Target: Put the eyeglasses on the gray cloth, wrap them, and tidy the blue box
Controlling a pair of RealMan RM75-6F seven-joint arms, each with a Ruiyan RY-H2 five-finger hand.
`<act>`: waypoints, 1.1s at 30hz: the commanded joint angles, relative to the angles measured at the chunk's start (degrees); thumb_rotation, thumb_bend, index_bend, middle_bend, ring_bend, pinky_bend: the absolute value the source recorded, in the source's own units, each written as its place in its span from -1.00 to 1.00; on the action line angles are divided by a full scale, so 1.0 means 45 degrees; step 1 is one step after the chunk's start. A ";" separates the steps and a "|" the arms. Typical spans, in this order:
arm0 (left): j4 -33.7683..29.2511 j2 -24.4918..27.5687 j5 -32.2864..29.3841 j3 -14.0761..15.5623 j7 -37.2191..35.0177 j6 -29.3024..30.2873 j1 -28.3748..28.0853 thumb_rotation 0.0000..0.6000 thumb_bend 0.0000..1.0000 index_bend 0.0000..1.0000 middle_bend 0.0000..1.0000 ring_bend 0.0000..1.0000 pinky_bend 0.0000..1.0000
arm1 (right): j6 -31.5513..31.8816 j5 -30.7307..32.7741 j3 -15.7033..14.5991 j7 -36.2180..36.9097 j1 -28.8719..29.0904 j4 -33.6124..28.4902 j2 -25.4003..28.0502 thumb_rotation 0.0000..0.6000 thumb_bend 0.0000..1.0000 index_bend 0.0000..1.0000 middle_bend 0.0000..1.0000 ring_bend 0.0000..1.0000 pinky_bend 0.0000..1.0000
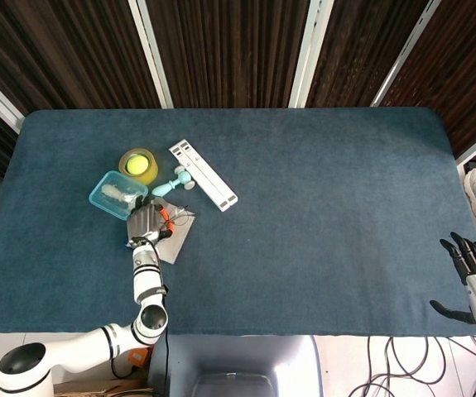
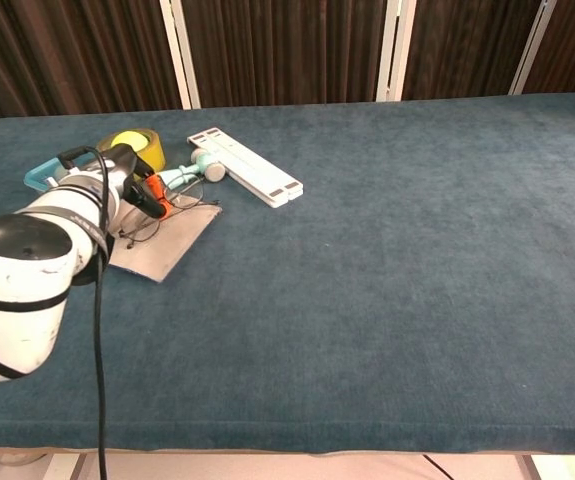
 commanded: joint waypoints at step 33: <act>0.1234 -0.0399 0.0665 0.2017 0.1465 0.1356 0.0133 1.00 -0.23 -0.87 -1.00 -1.00 -0.72 | 0.0507 -0.0510 -0.0163 0.0729 -0.0203 -0.0014 0.0288 1.00 -0.50 -0.94 -1.00 -1.00 -1.00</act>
